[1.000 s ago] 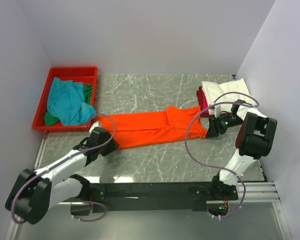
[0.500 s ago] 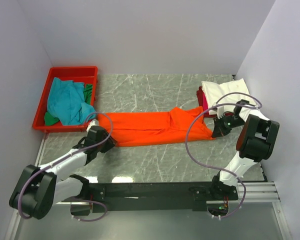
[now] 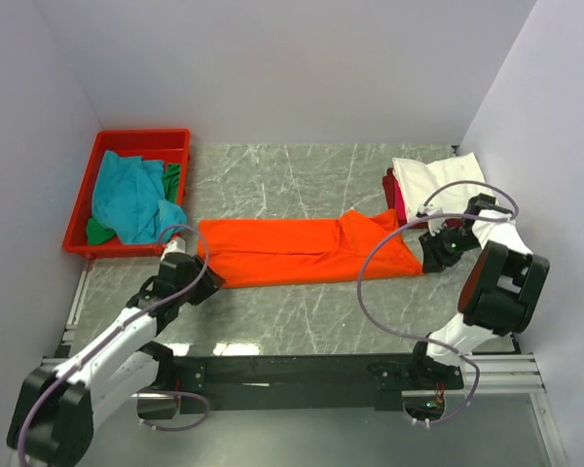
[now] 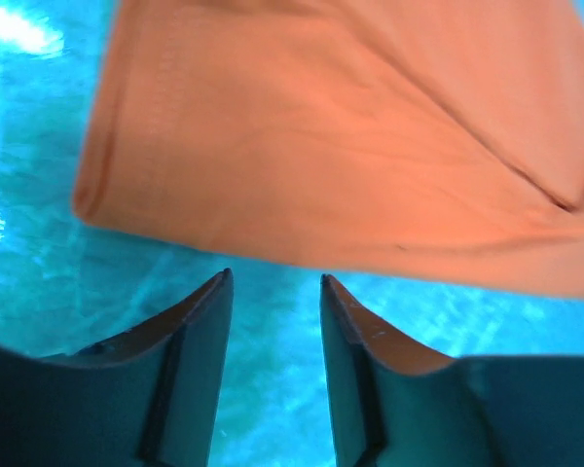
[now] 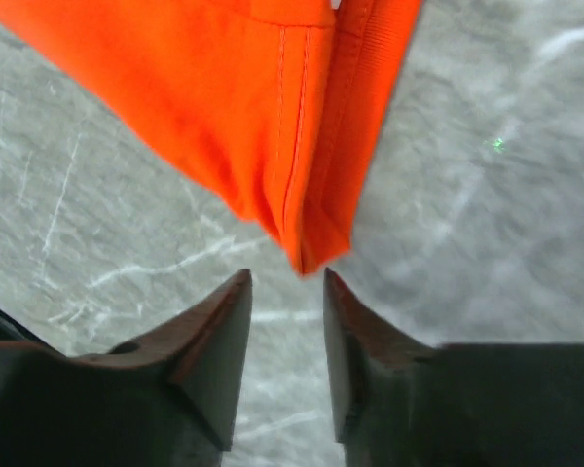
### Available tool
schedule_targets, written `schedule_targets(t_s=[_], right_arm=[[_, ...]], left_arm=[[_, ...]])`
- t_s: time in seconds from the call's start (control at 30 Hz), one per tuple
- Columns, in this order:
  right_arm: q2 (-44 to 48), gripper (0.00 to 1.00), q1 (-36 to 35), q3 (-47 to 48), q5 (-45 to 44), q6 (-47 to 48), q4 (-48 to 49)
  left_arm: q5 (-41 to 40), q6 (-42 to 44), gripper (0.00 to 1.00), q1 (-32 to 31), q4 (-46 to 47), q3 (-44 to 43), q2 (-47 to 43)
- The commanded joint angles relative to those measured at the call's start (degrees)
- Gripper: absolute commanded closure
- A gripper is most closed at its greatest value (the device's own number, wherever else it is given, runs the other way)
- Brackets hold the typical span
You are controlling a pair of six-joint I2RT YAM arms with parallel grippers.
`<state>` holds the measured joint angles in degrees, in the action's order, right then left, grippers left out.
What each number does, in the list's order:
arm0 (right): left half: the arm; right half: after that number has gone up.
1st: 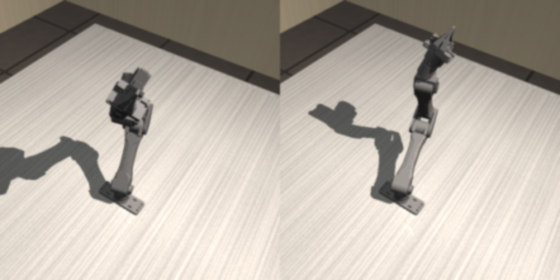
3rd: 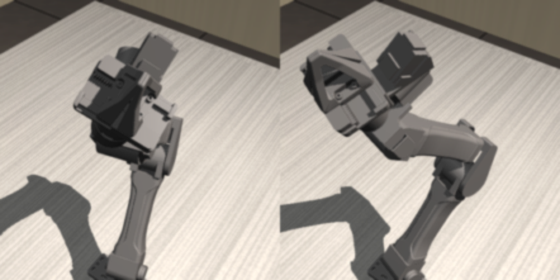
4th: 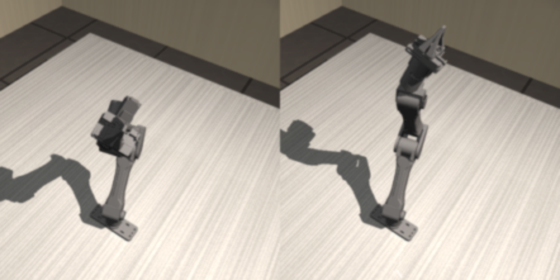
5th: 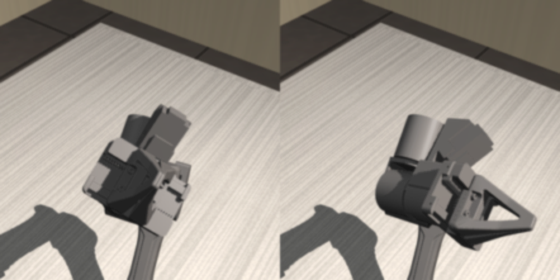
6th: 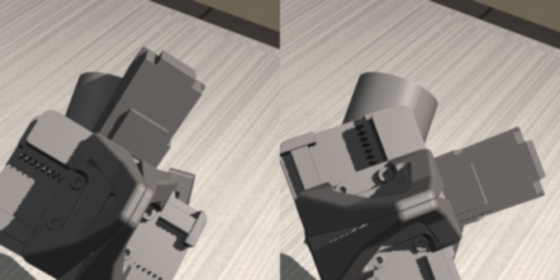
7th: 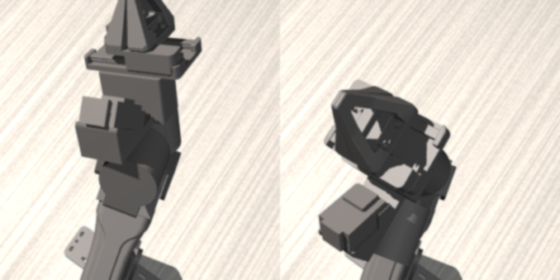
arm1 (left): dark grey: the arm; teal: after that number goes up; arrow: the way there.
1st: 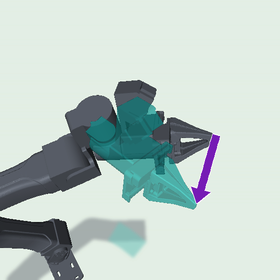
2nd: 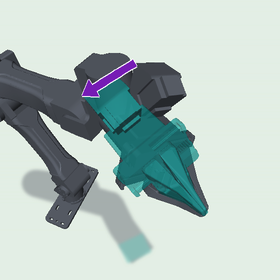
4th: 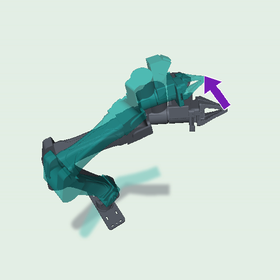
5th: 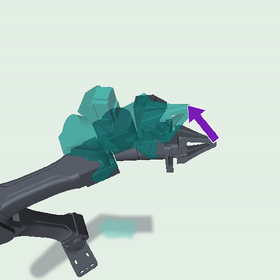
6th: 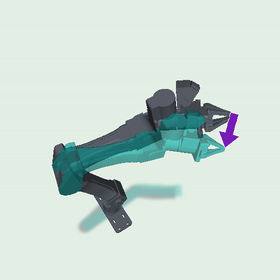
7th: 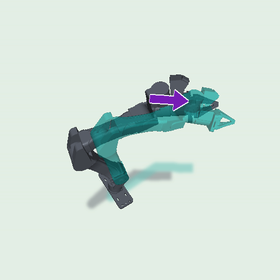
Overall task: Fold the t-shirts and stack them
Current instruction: Fold the tshirt
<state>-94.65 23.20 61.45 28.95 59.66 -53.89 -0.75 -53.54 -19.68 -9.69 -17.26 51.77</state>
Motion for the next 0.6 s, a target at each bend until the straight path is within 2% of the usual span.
schedule_targets(t_s=[0.0, 0.07, 0.17, 0.27, 0.3, 0.33, 0.4, 0.43, 0.57], right_arm=[[8.59, 0.52, -0.87, 1.12, -1.35, -0.68, 1.68], [10.10, 0.49, -2.72, 2.18, -1.18, -3.14, 1.86], [11.68, 0.48, -9.73, 4.20, -0.04, -6.65, 2.55], [10.37, 0.48, -20.62, 5.87, 0.49, -15.08, 6.68], [8.02, 0.49, -26.31, 7.61, 0.06, -17.71, 8.34], [6.69, 0.50, -28.54, 8.85, -0.99, -24.17, 10.10], [1.70, 0.51, -32.58, 13.49, -3.61, -28.35, 12.83], [-0.25, 0.53, -35.39, 15.26, -5.99, -34.98, 14.15], [-9.57, 0.60, -40.60, 23.62, -11.71, -41.80, 13.81]], left_arm=[[3.30, 2.99, 0.51, 0.26, -3.31, -2.77, -7.09], [2.78, 3.79, 0.44, 0.17, -5.34, -5.59, -9.40], [2.60, 4.93, 0.43, 0.17, -7.44, -8.75, -12.30], [1.99, 6.86, 0.43, 0.17, -8.23, -10.78, -12.39], [2.16, 7.39, 0.43, 0.17, -8.50, -11.04, -12.22], [2.07, 7.66, 0.43, 0.17, -8.85, -11.74, -12.04], [2.16, 8.36, 0.43, 0.17, -9.29, -12.19, -11.78], [2.25, 8.45, 0.43, 0.17, -9.29, -12.36, -11.95], [3.22, 8.27, 0.43, 0.17, -9.11, -11.92, -13.62]])
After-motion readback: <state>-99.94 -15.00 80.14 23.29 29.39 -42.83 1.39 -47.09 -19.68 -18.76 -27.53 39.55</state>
